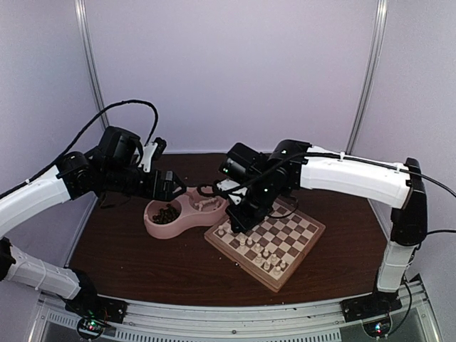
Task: Set up the chess pieces on the board
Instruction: Place the knight on b1.
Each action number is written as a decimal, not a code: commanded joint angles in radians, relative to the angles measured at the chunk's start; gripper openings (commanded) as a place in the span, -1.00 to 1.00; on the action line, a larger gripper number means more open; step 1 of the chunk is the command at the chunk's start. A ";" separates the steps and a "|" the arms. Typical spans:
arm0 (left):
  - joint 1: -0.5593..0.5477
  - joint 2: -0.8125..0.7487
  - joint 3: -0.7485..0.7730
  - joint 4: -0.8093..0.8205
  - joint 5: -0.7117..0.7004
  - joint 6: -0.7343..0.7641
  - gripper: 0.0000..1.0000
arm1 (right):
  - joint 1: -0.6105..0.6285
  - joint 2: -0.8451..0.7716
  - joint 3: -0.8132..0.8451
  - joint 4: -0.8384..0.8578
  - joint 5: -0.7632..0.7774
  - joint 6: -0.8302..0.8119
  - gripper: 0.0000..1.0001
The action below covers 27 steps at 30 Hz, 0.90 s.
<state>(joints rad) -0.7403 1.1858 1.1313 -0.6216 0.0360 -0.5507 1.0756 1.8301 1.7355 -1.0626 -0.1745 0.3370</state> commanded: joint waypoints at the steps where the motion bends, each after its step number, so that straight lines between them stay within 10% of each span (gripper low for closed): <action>1: 0.007 -0.035 -0.010 -0.008 -0.020 0.018 0.95 | 0.006 0.082 0.105 -0.070 0.051 -0.018 -1.00; 27: 0.007 -0.072 -0.037 -0.058 -0.072 0.016 0.95 | 0.004 0.365 0.284 -0.090 0.242 -0.047 -0.95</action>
<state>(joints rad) -0.7403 1.1152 1.1042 -0.6918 -0.0414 -0.5430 1.0779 2.1704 1.9919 -1.1435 0.0109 0.3088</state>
